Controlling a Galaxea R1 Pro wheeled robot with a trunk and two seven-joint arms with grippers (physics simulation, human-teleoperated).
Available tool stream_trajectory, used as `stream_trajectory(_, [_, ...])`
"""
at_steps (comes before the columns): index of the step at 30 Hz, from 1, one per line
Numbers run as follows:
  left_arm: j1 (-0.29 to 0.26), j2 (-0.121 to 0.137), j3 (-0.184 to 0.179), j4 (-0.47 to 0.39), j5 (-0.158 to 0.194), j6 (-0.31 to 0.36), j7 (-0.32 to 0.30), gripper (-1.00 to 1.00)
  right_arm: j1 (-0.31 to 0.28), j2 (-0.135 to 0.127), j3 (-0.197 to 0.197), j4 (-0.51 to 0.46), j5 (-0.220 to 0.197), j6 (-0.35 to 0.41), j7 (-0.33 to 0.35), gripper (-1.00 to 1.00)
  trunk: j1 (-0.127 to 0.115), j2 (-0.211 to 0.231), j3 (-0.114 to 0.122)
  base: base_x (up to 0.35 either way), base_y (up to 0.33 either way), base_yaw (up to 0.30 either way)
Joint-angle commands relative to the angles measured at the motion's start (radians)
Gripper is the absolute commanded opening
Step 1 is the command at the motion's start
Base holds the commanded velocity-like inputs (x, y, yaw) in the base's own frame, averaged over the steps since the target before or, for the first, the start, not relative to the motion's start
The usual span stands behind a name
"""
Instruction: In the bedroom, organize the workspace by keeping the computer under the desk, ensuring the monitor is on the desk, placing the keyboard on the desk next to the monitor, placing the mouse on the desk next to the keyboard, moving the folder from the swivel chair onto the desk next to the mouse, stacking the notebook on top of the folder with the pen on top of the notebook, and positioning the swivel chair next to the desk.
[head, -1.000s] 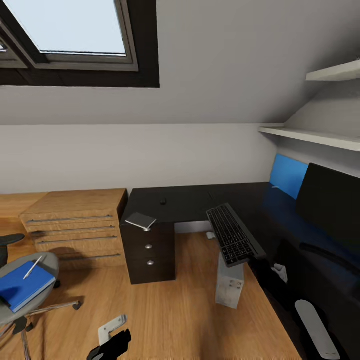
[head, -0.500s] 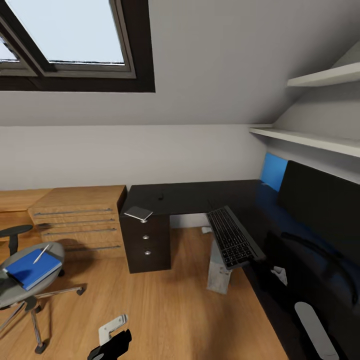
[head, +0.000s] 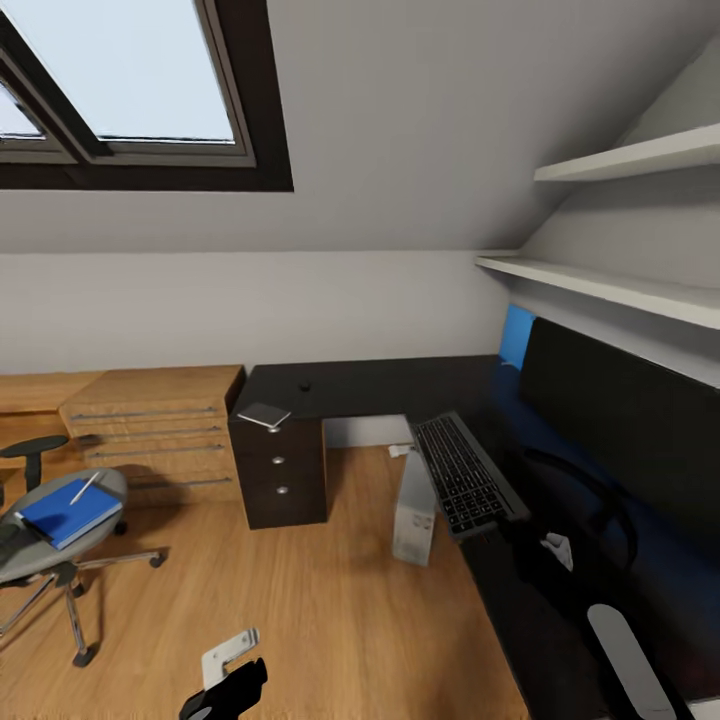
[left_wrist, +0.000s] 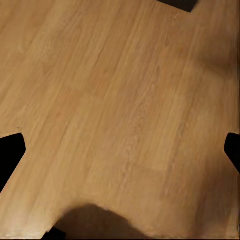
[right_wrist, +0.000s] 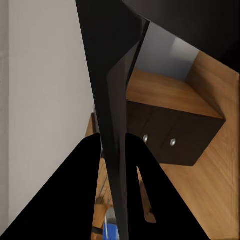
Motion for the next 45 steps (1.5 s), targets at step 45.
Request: stream_trajectory(45, [-0.001, 0.005, -0.128, 0.000, 0.006, -0.006, 0.011, 1.00, -0.306, 0.000, 0.003, 0.423, 0.000, -0.028, 0.006, -1.00, -0.062, 0.111, 0.049, -0.135, -0.121, 0.000])
